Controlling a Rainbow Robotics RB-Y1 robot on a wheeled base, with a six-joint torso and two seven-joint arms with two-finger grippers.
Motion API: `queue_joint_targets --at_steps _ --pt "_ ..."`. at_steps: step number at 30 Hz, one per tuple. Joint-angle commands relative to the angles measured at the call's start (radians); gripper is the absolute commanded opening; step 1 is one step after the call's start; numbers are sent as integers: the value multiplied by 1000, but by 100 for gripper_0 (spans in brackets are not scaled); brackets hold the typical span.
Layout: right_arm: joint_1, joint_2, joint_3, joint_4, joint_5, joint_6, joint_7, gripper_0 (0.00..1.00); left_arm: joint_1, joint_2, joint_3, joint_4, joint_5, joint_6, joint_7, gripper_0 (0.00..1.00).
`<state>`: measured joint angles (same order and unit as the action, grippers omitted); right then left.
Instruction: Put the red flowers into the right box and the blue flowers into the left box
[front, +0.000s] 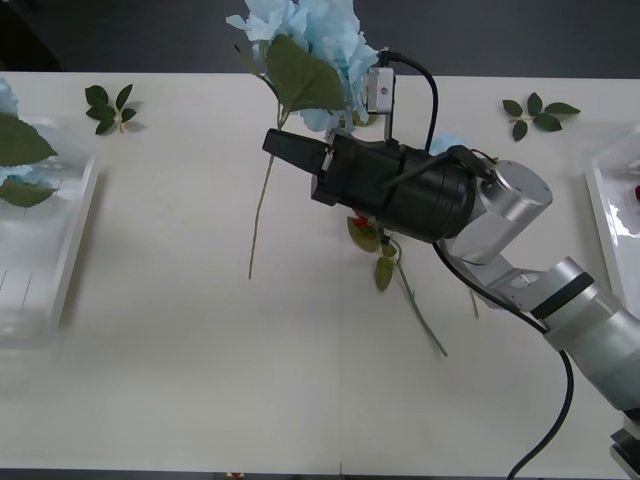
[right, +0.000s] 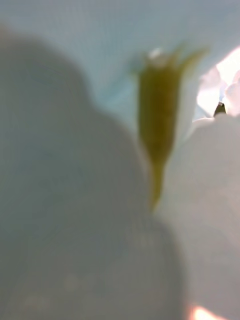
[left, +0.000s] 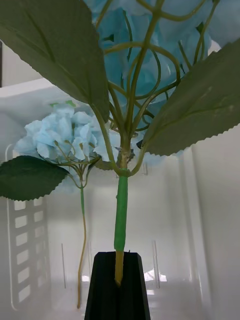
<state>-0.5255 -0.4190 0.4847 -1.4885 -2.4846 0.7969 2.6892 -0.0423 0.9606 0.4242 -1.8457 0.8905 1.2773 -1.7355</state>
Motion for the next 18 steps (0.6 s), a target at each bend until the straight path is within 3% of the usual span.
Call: queue_joint_targets --at_steps 1,8,18 --pt "-39 11 -6 -38 -5 -12 16 0 1 26 -10 48 -35 -72 -29 0" --pt "-50 12 0 -36 -5 -16 16 0 1 24 -91 103 -194 -116 -33 0" --pt "-70 11 18 -38 -5 -45 16 0 1 24 -159 146 -263 -116 -25 0"
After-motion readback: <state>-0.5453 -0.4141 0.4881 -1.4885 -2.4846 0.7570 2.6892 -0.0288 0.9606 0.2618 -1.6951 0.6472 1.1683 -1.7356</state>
